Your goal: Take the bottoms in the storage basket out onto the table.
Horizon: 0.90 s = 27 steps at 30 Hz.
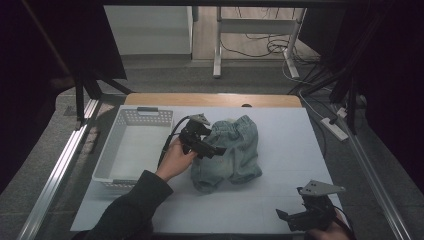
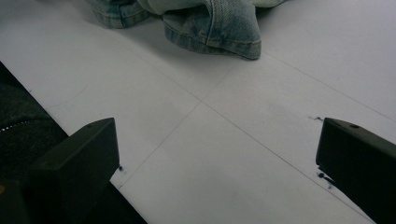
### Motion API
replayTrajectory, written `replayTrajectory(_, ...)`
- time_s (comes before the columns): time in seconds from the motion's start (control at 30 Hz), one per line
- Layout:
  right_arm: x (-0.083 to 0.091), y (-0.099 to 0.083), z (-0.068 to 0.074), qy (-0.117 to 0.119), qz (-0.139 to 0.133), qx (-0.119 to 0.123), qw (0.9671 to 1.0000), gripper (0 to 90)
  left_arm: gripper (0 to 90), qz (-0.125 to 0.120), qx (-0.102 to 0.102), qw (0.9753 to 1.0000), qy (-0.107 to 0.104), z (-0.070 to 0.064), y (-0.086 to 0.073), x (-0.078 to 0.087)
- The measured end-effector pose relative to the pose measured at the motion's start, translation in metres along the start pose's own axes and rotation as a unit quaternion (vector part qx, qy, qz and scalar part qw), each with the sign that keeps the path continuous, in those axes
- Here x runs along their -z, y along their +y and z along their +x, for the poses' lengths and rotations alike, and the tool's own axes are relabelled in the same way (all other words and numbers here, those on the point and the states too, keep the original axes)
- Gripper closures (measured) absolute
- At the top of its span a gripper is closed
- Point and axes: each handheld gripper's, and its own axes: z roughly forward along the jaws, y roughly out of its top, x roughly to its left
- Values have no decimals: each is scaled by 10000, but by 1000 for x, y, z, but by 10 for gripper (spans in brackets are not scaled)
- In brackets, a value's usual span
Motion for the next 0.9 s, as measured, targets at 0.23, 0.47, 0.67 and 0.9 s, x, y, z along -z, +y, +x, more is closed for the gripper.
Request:
replayTrajectory(0.23,0,0,0,-2,4,-4,10000,0,0,-12,-119,9999,40,-4,-3,4)
replayTrajectory(0.47,0,0,0,-10,17,5,10000,0,0,-125,-164,9998,6,-7,-6,9)
replayTrajectory(0.67,0,0,0,-13,13,5,10000,0,0,-192,-141,9997,-52,-8,-10,12)
replayTrajectory(0.9,0,0,0,-11,10,5,10000,0,1,-297,-157,9993,-137,-10,-13,14)
